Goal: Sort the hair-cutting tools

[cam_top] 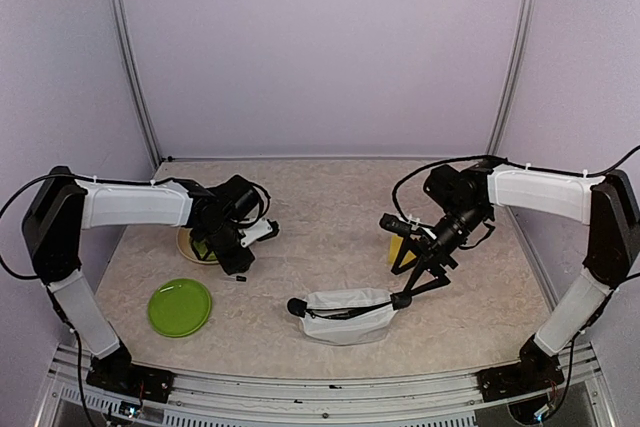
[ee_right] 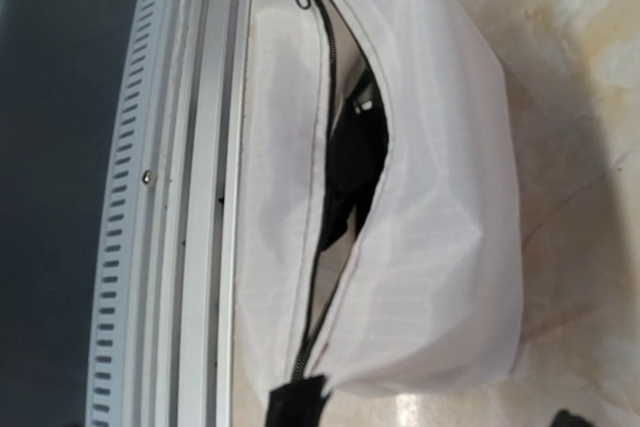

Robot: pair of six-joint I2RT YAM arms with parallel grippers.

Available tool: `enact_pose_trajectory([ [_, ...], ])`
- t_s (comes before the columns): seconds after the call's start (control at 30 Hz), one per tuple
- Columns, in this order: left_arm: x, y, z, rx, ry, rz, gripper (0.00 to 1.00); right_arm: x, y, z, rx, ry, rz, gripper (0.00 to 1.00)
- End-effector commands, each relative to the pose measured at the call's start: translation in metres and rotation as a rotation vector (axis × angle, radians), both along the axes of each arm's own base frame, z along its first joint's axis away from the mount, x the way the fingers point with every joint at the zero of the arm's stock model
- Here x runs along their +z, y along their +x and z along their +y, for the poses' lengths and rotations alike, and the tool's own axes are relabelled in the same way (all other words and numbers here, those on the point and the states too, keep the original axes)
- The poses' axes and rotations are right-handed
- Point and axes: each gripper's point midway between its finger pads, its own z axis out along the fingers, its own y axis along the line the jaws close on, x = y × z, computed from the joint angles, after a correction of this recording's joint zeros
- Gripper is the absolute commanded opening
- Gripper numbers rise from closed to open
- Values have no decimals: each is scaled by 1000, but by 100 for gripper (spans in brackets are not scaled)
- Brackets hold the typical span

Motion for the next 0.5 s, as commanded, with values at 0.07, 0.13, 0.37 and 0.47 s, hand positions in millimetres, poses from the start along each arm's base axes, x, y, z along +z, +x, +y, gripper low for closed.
enact_pose_trajectory([
  [0.07, -12, -14, 2, -42, 17, 58, 40, 4, 2, 0, 4, 13, -11, 100],
  [0.13, -18, -20, 4, -50, 26, 80, 38, 4, 2, 0, 4, 15, -12, 100],
  [0.37, -38, -26, 19, -59, 122, 108, 31, -1, 1, 0, 8, 8, 4, 100],
  [0.47, -44, -20, 23, -46, 162, 101, 25, -1, 2, 0, 10, 6, 5, 100],
])
